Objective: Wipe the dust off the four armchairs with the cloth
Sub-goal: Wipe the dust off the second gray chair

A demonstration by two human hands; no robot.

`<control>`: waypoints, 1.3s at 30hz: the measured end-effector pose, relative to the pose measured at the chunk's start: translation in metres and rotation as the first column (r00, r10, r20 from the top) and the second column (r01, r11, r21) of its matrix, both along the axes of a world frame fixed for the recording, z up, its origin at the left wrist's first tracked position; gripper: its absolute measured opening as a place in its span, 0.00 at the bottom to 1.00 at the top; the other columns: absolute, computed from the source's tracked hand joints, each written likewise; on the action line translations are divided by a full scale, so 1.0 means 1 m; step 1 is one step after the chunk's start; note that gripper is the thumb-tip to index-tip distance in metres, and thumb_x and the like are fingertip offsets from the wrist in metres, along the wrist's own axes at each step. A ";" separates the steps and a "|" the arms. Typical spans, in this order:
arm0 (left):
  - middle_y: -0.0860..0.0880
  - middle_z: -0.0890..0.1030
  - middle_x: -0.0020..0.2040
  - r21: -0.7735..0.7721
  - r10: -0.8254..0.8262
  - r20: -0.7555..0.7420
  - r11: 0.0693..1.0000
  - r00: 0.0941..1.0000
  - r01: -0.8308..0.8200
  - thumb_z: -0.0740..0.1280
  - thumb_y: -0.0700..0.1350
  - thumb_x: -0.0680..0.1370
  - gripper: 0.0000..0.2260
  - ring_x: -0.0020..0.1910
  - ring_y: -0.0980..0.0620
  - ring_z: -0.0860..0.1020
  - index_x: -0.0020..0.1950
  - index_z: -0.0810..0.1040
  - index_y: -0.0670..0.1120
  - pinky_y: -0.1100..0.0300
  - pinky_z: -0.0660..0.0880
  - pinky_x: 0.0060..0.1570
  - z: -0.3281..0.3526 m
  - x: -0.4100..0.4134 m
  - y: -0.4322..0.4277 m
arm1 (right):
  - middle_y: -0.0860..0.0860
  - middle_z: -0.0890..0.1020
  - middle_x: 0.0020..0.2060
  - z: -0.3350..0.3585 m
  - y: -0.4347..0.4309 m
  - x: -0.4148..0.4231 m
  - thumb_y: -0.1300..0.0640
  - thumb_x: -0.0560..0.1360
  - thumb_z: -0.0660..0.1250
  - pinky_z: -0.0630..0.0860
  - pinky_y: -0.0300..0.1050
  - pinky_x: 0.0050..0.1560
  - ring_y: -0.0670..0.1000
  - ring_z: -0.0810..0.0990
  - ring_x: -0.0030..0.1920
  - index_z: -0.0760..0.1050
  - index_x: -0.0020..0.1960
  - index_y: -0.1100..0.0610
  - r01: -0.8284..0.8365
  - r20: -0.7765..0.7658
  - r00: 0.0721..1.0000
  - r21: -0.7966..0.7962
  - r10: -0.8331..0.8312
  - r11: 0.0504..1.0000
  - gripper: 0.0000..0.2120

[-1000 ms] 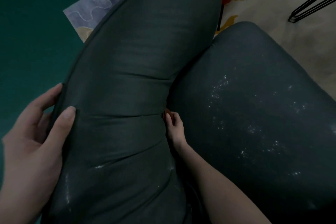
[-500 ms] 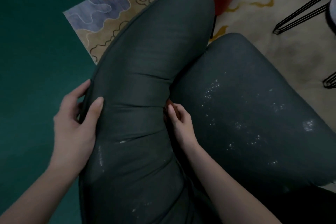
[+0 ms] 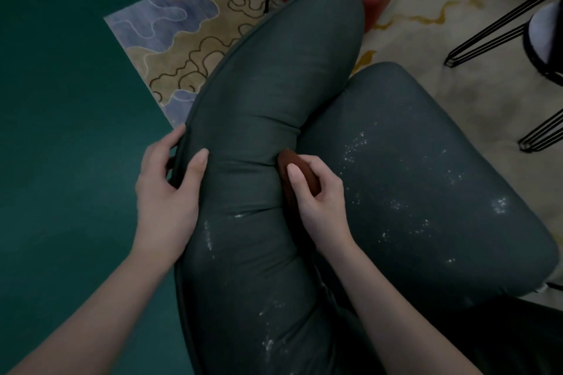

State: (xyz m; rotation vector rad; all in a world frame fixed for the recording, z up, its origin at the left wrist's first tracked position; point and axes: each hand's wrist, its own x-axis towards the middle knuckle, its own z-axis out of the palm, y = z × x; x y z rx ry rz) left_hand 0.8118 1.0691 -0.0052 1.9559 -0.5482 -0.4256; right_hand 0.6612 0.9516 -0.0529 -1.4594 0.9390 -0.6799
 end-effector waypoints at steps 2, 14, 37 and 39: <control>0.57 0.73 0.66 0.002 -0.004 -0.001 1.000 1.000 0.004 0.66 0.50 0.80 0.17 0.66 0.55 0.73 0.69 0.71 0.56 0.58 0.69 0.68 0.001 -0.001 -0.001 | 0.48 0.83 0.45 0.006 0.002 0.001 0.56 0.79 0.65 0.76 0.41 0.52 0.47 0.81 0.48 0.80 0.52 0.59 -0.021 -0.008 1.000 -0.059 0.021 0.998 0.08; 0.58 0.72 0.62 0.023 -0.019 0.030 1.000 0.999 0.018 0.66 0.48 0.81 0.19 0.62 0.62 0.71 0.72 0.71 0.49 0.78 0.64 0.59 0.003 0.000 -0.001 | 0.49 0.79 0.49 0.044 0.025 0.015 0.53 0.77 0.67 0.78 0.46 0.49 0.47 0.79 0.49 0.81 0.54 0.58 -0.253 -0.098 0.968 -0.382 0.233 0.889 0.10; 0.55 0.73 0.64 0.004 -0.002 -0.014 1.000 1.000 0.003 0.67 0.48 0.80 0.19 0.64 0.57 0.72 0.71 0.72 0.51 0.68 0.67 0.64 0.005 -0.001 -0.002 | 0.50 0.81 0.49 0.048 0.031 0.010 0.56 0.77 0.68 0.74 0.36 0.55 0.45 0.80 0.51 0.81 0.52 0.61 -0.281 -0.091 0.959 -0.417 0.268 0.864 0.10; 0.55 0.73 0.65 -0.001 0.000 -0.025 1.000 1.000 0.000 0.67 0.48 0.80 0.19 0.64 0.57 0.72 0.71 0.72 0.50 0.68 0.67 0.65 0.005 -0.002 -0.002 | 0.51 0.82 0.48 0.049 0.032 -0.001 0.56 0.76 0.68 0.75 0.39 0.55 0.46 0.80 0.52 0.81 0.51 0.62 -0.312 -0.064 0.947 -0.417 0.314 0.854 0.09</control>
